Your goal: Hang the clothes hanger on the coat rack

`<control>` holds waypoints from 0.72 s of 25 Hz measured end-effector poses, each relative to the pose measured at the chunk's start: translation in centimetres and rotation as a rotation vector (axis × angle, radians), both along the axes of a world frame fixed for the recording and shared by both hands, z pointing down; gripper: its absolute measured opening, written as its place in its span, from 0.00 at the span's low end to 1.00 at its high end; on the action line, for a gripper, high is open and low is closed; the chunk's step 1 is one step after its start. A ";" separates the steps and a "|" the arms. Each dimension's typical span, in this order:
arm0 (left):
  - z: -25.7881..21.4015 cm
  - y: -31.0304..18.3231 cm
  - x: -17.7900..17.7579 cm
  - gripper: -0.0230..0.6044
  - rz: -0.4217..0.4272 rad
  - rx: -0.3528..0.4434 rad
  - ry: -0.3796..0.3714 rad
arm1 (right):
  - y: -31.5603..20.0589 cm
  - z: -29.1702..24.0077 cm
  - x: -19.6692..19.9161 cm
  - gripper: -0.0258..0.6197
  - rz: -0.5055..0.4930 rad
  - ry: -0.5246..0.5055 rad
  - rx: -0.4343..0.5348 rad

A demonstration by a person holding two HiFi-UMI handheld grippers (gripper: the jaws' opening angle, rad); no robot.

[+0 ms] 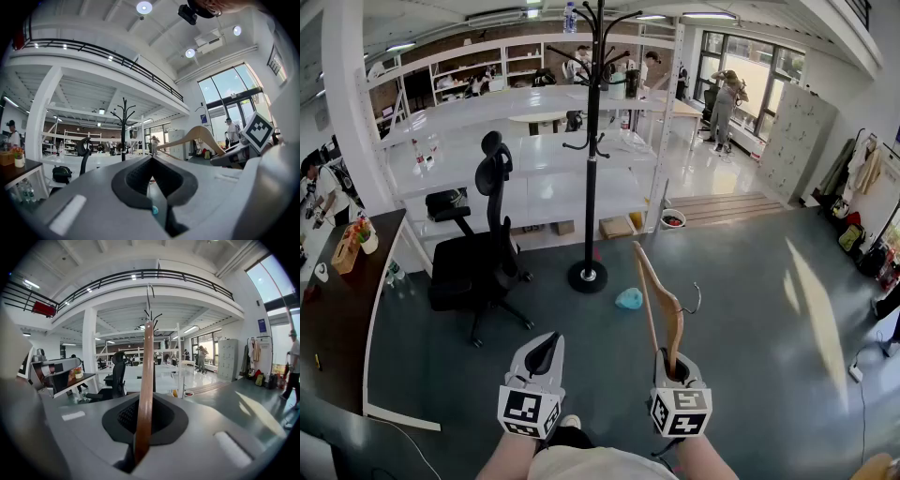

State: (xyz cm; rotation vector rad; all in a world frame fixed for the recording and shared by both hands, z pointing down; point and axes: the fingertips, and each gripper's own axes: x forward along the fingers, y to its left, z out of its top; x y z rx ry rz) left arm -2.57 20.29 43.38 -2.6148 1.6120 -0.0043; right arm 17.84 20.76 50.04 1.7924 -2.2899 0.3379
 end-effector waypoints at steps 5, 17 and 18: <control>0.2 0.3 0.1 0.04 0.012 -0.006 -0.008 | 0.3 0.0 0.0 0.08 0.005 0.000 -0.001; 1.7 -2.5 -1.1 0.04 0.012 -0.047 -0.011 | -2.3 1.1 -0.6 0.08 0.020 -0.027 -0.033; 1.9 -2.9 -1.3 0.04 0.011 -0.053 -0.010 | -2.7 1.3 -0.7 0.08 0.024 -0.029 -0.040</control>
